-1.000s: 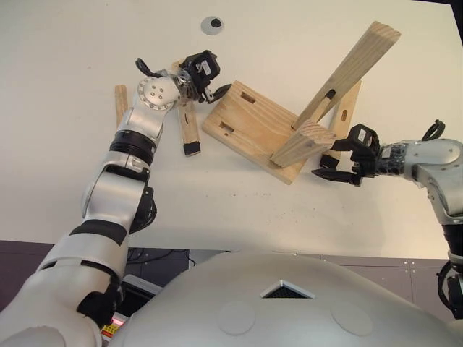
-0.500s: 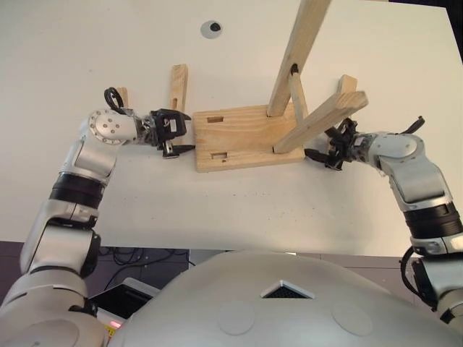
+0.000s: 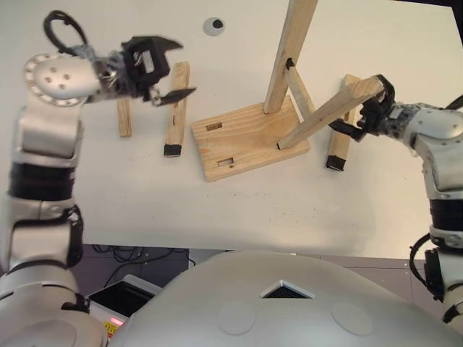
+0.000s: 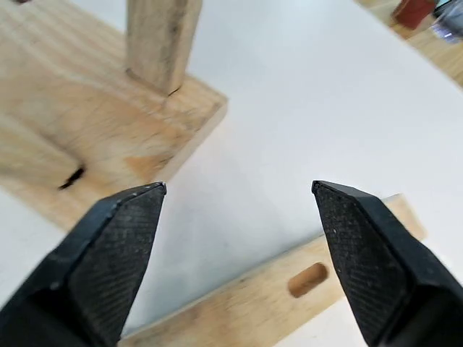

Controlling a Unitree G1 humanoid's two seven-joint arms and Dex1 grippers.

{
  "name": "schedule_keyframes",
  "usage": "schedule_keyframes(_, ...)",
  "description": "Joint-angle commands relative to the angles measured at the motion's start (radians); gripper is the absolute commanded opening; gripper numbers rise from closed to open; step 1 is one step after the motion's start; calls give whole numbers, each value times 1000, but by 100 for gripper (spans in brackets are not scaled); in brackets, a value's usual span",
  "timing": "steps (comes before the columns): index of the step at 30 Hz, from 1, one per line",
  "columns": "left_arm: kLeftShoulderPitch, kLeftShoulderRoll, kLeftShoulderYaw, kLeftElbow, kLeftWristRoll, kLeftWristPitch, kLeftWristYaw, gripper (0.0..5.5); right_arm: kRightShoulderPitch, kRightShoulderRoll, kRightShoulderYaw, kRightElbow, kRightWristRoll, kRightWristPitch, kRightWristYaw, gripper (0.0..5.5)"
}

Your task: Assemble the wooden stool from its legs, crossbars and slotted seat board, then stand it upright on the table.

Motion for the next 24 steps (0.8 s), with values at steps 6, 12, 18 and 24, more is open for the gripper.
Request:
schedule_keyframes(6,-12,-133,-139,523,230,-315,242,357,177,-77,124,-288,192,285,141,373)
schedule_keyframes(12,73,-128,-169,431,161,-400,81,357,34,142,219,-30,72,254,-82,373)
schedule_keyframes(18,213,-108,-141,220,93,-338,33,357,-59,222,171,67,32,184,-200,373)
schedule_keyframes(24,300,-140,-99,38,55,-206,91,357,-97,260,109,128,7,123,-272,373)
